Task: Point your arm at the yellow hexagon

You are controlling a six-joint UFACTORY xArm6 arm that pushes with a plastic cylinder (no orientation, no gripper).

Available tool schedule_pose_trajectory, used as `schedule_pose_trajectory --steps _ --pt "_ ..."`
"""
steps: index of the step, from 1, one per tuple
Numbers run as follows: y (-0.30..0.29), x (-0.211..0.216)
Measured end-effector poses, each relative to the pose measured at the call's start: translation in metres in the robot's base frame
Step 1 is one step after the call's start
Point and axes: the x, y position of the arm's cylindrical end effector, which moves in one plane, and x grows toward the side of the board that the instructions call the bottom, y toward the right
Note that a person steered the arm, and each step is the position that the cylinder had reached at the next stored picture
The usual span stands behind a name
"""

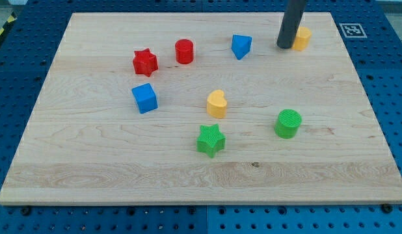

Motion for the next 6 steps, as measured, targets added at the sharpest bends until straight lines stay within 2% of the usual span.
schedule_pose_trajectory --steps 1,2,4,5,6 --pt "-0.001 0.0" --pt "-0.054 0.0" --pt "-0.063 0.0" --pt "-0.053 -0.051" --pt "-0.048 -0.066"
